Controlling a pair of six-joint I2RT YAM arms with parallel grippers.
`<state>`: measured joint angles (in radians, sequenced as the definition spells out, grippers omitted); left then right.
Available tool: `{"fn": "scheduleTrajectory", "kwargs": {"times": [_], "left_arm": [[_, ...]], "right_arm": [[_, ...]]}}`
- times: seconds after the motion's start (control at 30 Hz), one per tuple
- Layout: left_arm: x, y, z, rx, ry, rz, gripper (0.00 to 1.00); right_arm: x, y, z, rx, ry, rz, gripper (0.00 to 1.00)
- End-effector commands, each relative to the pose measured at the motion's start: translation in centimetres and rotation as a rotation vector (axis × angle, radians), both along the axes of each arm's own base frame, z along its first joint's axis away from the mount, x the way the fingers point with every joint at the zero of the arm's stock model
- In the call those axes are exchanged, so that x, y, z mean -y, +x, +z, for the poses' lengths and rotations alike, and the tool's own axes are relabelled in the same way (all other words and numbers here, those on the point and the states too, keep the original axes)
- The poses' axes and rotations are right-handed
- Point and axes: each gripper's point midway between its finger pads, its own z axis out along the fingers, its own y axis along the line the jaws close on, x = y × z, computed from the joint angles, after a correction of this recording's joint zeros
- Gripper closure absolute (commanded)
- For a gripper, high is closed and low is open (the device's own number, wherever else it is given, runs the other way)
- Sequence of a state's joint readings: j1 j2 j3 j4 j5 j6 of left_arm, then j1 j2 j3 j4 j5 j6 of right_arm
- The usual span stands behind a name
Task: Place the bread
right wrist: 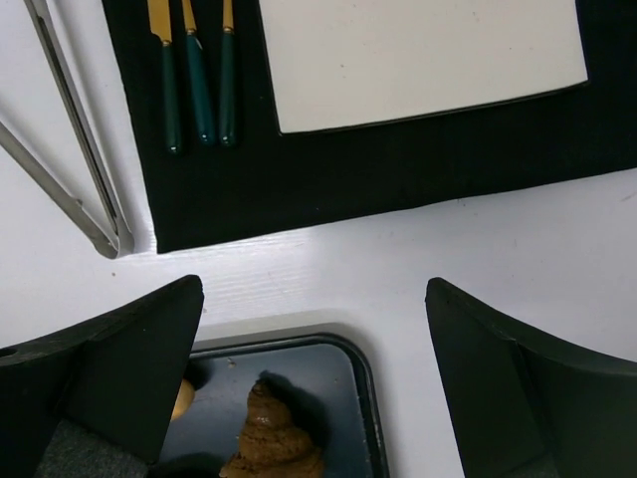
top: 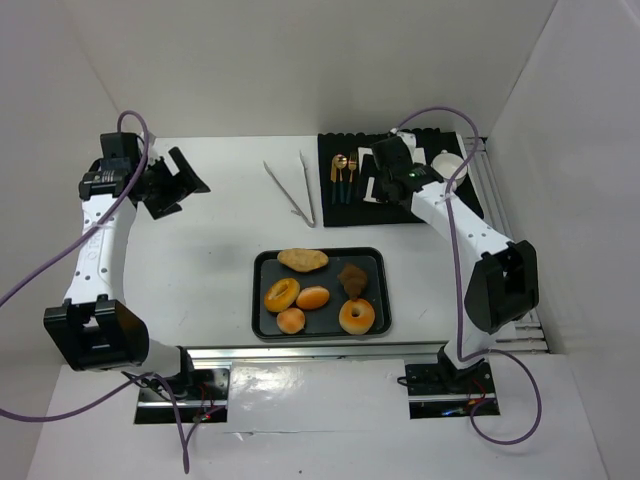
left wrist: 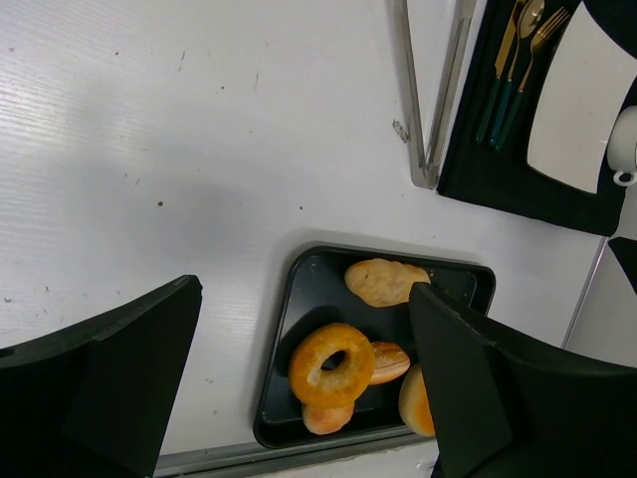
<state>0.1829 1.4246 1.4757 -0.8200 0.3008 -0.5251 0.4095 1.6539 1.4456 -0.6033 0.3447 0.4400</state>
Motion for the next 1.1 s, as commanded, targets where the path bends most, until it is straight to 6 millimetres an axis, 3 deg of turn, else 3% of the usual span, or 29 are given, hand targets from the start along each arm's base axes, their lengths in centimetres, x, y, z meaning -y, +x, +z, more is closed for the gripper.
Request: {"fn": "scheduleTrajectory", "kwargs": {"times": [0.0,0.1,0.13,0.27,0.37,0.4,0.43,0.5,0.53,0.6,0.63,0.67,0.73,0.77,0.8,0.87,1.07], "left_arm": [[-0.2,0.3,-0.7,-0.002,0.003,-0.009,0.01],[0.0,0.6,-0.7,0.01,-0.011,-0.012,0.01],[0.2,0.6,-0.9,0.008,-0.025,-0.013,0.01],[0.3,0.5,-1.7,-0.009,-0.034,-0.006,0.01],[0.4,0.6,-2.0,-0.018,-0.046,-0.014,0.01],[0.4,0.6,-2.0,-0.018,-0.046,-0.014,0.01],[0.4,0.6,-2.0,-0.018,-0.046,-0.014,0.01],[0.2,0.6,-2.1,-0.017,-0.03,-0.013,0.01],[0.0,0.6,-2.2,-0.017,-0.017,-0.013,0.01],[0.0,0.7,-2.5,-0.026,-0.019,-0.013,0.01],[0.0,0.8,-2.9,-0.036,-0.021,-0.013,0.01],[0.0,0.8,-2.9,-0.036,-0.021,-0.013,0.01],[-0.1,1.0,-3.7,-0.06,-0.026,-0.013,0.01],[-0.1,1.0,-3.7,-0.06,-0.026,-0.013,0.01],[-0.1,1.3,-3.7,-0.062,-0.026,-0.013,0.01],[-0.3,1.3,-3.8,-0.063,-0.019,-0.007,0.01],[-0.3,1.5,-4.5,-0.083,-0.023,-0.007,0.01]], "right_arm": [[-0.3,1.1,1.7,0.06,0.01,0.002,0.0],[-2.9,1.9,1.7,0.064,0.04,0.078,0.0],[-3.9,2.7,2.7,0.106,0.037,0.111,0.0],[-10.2,3.2,2.0,0.147,0.029,0.341,0.0],[-13.7,4.7,-0.3,0.095,-0.005,0.429,0.0],[-14.4,5.4,-3.2,0.038,-0.025,0.447,0.0],[-15.8,6.2,-2.4,0.064,-0.025,0.469,0.0],[-16.5,6.8,-3.7,0.055,-0.071,0.484,0.0],[-17.4,7.0,-5.9,0.027,-0.097,0.51,0.0],[-18.4,8.2,-5.7,0.045,-0.104,0.534,0.0],[-18.6,8.6,-7.6,0.021,-0.113,0.535,0.0],[-19.0,9.3,-7.1,0.036,-0.117,0.543,0.0],[-19.6,9.7,-9.0,0.007,-0.125,0.56,0.0],[-20.3,9.9,-8.5,0.016,-0.11,0.593,0.0],[-19.7,10.3,-9.0,0.004,-0.122,0.59,0.0],[-20.2,10.4,-10.5,-0.023,-0.118,0.604,0.0],[-21.3,10.3,-11.5,-0.029,-0.09,0.662,0.0]]}}
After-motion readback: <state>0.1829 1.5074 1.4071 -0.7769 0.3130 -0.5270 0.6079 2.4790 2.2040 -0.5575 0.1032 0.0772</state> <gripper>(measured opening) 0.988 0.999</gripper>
